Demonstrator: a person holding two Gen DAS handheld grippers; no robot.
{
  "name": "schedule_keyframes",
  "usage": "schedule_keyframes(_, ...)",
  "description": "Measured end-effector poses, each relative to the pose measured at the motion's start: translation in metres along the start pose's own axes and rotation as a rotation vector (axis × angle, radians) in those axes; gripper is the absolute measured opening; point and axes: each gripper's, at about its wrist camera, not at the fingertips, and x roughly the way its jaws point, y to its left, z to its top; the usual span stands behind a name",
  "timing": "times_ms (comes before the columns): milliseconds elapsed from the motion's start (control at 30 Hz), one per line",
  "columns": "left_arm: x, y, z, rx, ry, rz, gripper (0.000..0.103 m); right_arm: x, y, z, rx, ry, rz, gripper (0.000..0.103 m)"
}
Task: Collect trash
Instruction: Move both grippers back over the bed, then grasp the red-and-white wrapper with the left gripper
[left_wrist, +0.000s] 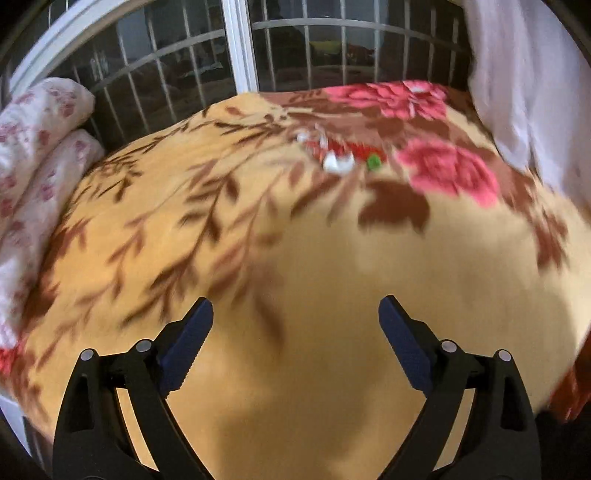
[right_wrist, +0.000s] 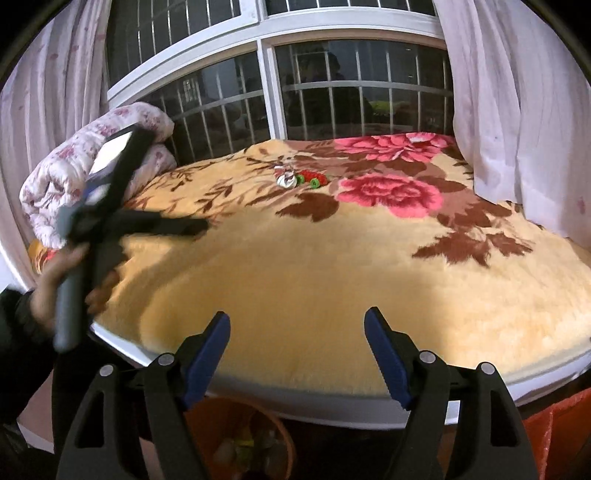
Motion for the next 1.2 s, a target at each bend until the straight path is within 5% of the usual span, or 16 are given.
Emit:
schedule_keyframes(300, 0.098, -0.011, 0.108, -0.215, 0.04, -0.093, 0.089, 0.017, -0.02, -0.004, 0.042, 0.021, 0.01, 0.075)
schedule_keyframes(667, 0.175, 0.016, 0.145, -0.488, 0.127, -0.063, 0.089, 0.028, -0.044, -0.014, 0.112, 0.052, 0.023, 0.077)
schedule_keyframes(800, 0.179, 0.014, 0.148, -0.473, 0.131, -0.021, 0.087, 0.028, -0.045, -0.018, 0.111, 0.05, 0.026, 0.077)
schedule_keyframes(1000, 0.171, 0.005, 0.138, -0.389, 0.109, 0.072, 0.058, 0.027, -0.045, -0.016, 0.126, 0.041, 0.037, 0.078)
schedule_keyframes(1067, 0.166, 0.01, 0.135, -0.387, 0.093, 0.033, 0.036, 0.024, -0.045, -0.016, 0.133, 0.034, 0.045, 0.078)
schedule_keyframes(1200, 0.157, 0.009, 0.131, -0.316, 0.07, 0.001, 0.029, 0.02, -0.048, -0.011, 0.132, 0.026, 0.049, 0.078)
